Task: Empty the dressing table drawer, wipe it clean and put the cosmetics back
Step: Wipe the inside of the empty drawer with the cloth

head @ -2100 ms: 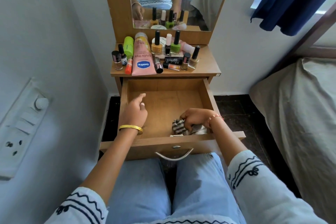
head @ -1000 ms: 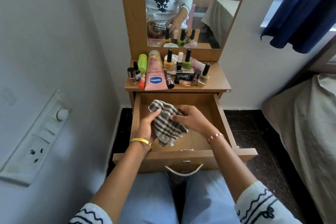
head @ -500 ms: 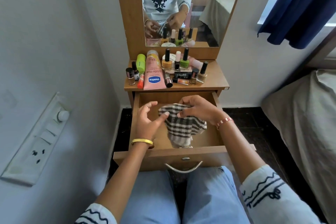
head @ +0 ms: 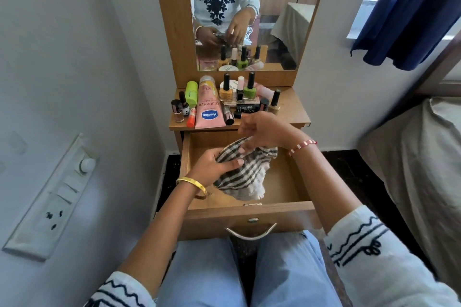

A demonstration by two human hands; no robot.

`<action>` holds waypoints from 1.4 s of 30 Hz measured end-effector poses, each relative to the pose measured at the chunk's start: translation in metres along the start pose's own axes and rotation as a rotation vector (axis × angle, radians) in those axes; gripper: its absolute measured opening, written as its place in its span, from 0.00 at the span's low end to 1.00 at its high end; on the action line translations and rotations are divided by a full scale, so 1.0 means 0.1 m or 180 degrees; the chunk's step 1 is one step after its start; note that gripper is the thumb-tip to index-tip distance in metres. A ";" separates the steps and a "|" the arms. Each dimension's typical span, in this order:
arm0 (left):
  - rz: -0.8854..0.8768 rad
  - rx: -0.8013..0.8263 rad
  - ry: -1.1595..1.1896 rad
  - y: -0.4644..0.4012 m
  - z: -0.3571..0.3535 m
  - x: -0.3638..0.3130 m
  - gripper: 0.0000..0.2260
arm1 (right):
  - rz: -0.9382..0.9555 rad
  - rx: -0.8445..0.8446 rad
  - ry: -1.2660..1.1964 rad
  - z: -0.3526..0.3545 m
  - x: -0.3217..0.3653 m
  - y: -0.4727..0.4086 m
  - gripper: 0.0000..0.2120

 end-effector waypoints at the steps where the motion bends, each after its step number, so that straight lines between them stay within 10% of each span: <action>1: 0.0084 -0.0064 0.0141 -0.01 0.01 0.02 0.04 | -0.0097 -0.0279 -0.0001 0.02 -0.07 0.00 0.15; 4: 0.0494 -0.0243 0.0781 0.00 0.02 0.15 0.04 | -0.0270 -0.0689 -0.0414 -0.02 -0.24 0.10 0.08; 10: 0.0826 -0.0005 0.1831 0.02 -0.07 0.30 0.12 | -0.0467 0.0540 -0.1696 -0.41 -0.35 0.33 0.19; 28: 0.0185 -0.0292 0.1095 0.04 0.04 0.14 0.18 | -0.0387 0.0794 -0.3107 -0.44 -0.29 0.26 0.06; 36: 0.0511 -0.1025 0.1711 0.05 0.16 0.35 0.08 | -0.0972 -0.1168 -0.1669 -0.28 -0.44 0.33 0.09; 42: 0.0697 -0.1069 0.2275 0.08 0.04 0.37 0.06 | -0.1348 0.0142 -0.2454 -0.73 -0.31 0.36 0.20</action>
Point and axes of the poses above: each hand's wrist, its own y-axis away from the middle knuckle, its own z-axis out of the back of the hand, x = y × z, the point moved 6 cm from there along -y, towards the middle knuckle, and after that the axes turned 2 degrees about -z, right-handed, at the moved point
